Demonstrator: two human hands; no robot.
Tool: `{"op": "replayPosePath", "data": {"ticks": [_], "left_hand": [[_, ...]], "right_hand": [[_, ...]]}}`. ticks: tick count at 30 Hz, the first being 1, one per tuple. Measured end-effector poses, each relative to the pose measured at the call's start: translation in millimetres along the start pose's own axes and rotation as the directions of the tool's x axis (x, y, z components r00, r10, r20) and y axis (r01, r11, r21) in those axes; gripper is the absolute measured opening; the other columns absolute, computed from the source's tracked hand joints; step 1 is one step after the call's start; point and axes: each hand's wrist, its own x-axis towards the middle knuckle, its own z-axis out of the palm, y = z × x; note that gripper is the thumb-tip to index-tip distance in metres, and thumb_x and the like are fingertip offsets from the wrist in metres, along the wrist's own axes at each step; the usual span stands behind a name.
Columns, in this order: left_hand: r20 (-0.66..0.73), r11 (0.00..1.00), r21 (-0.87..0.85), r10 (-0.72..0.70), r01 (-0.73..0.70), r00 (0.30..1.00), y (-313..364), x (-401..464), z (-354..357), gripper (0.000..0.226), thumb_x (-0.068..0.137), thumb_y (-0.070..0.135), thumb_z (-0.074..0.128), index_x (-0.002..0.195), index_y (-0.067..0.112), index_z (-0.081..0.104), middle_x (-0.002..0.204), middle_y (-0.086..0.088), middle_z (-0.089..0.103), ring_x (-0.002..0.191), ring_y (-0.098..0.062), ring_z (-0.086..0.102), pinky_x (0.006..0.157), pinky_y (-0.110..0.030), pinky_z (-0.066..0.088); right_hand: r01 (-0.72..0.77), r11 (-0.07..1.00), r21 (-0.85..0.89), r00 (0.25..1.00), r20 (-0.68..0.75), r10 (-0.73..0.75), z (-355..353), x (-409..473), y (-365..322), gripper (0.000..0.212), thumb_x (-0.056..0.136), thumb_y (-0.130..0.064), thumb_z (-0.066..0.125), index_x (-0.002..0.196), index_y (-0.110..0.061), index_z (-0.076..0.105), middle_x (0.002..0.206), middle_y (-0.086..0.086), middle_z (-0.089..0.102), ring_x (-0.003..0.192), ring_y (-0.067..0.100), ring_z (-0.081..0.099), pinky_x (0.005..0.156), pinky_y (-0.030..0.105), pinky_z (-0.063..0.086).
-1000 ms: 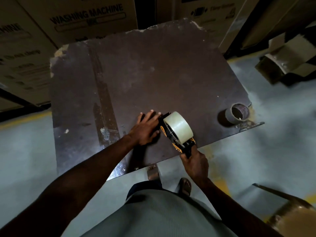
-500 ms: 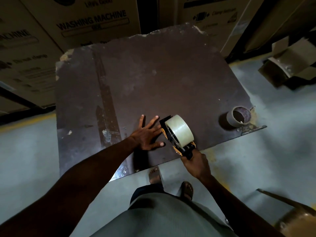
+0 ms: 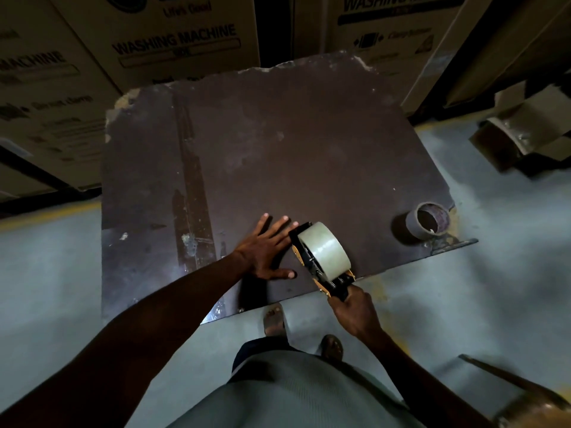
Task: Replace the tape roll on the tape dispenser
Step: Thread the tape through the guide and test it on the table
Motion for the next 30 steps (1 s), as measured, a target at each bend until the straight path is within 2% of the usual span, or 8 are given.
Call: {"op": "replayPosePath", "data": {"ticks": [3,6,13,17,21,23,26,30], "left_hand": [[-0.009,1.000,-0.022,0.013,-0.013,1.000,11.1,4.3,2.3,0.112,0.079,0.090,0.030,0.156,0.012,0.015,0.166,-0.012,0.010,0.154,-0.033,0.002,0.118,-0.067,0.001],[0.008,0.998,-0.050,-0.036,0.037,0.999,16.2,5.8,3.6,0.115,0.077,0.091,0.031,0.158,0.012,0.009,0.167,-0.012,0.007,0.155,-0.031,0.001,0.119,-0.065,-0.002],[0.042,0.994,-0.074,-0.081,0.084,0.996,15.7,6.5,4.5,0.121,0.072,0.095,0.030,0.158,0.015,-0.002,0.168,-0.006,0.000,0.155,-0.025,-0.003,0.120,-0.062,-0.006],[0.067,0.993,-0.057,-0.100,0.104,0.993,18.7,8.8,3.8,0.125,0.070,0.098,0.026,0.158,0.015,-0.006,0.168,-0.006,-0.005,0.155,-0.025,-0.006,0.118,-0.063,-0.007],[0.096,0.992,-0.030,-0.121,0.124,0.988,25.0,8.7,1.9,0.132,0.066,0.101,0.024,0.157,0.010,-0.008,0.167,-0.009,-0.009,0.154,-0.027,-0.009,0.117,-0.065,-0.007],[0.099,0.991,-0.012,-0.129,0.131,0.987,29.3,9.4,-0.3,0.135,0.064,0.101,0.023,0.157,0.007,-0.007,0.167,-0.011,-0.010,0.154,-0.027,-0.011,0.117,-0.065,-0.008],[0.122,0.990,-0.010,-0.136,0.138,0.983,33.5,10.4,-0.9,0.143,0.058,0.104,0.024,0.156,0.004,-0.007,0.166,-0.014,-0.011,0.154,-0.028,-0.012,0.117,-0.065,-0.009],[0.113,0.989,0.013,-0.146,0.146,0.983,40.5,10.9,1.9,0.149,0.052,0.107,0.025,0.156,0.007,-0.007,0.166,-0.017,-0.012,0.154,-0.032,-0.010,0.116,-0.067,-0.007]], "right_hand": [[0.012,1.000,-0.007,1.000,0.006,-0.012,-1.9,0.5,0.3,0.025,0.090,-0.022,0.070,0.105,-0.003,0.067,0.075,-0.006,0.058,0.070,0.012,0.062,0.059,0.019,0.037],[0.017,1.000,-0.014,1.000,0.011,-0.017,-2.2,3.6,3.5,0.020,0.089,-0.022,0.069,0.101,-0.006,0.066,0.066,-0.016,0.050,0.056,-0.006,0.045,0.046,0.006,0.029],[0.020,0.999,-0.045,0.999,0.047,-0.018,-16.8,-7.9,24.9,0.012,0.091,-0.021,0.067,0.085,-0.017,0.058,0.063,-0.016,0.050,0.057,-0.001,0.048,0.045,0.008,0.033],[0.032,0.996,-0.085,0.999,0.039,-0.029,-19.6,-21.9,53.0,0.017,0.089,-0.021,0.070,0.077,-0.017,0.059,0.059,-0.015,0.052,0.065,0.015,0.057,0.050,0.010,0.035],[0.009,0.999,-0.031,0.999,0.041,-0.008,-13.5,-16.8,57.0,0.014,0.086,-0.026,0.072,0.080,-0.020,0.060,0.063,-0.011,0.055,0.064,0.005,0.060,0.050,0.010,0.036],[-0.023,1.000,-0.006,0.995,0.096,0.024,-13.5,-14.0,59.2,0.012,0.084,-0.027,0.072,0.085,-0.018,0.064,0.068,-0.008,0.061,0.063,0.002,0.058,0.054,0.015,0.039],[-0.053,0.998,0.041,0.983,0.180,0.045,-15.0,-5.6,63.9,0.021,0.075,-0.028,0.074,0.091,-0.015,0.073,0.073,-0.003,0.072,0.070,0.014,0.069,0.065,0.026,0.052],[-0.026,0.992,0.124,0.961,0.277,-0.009,-13.4,-2.7,72.5,0.006,0.077,-0.018,0.071,0.082,-0.016,0.072,0.068,-0.001,0.073,0.062,0.013,0.067,0.065,0.032,0.051]]}}
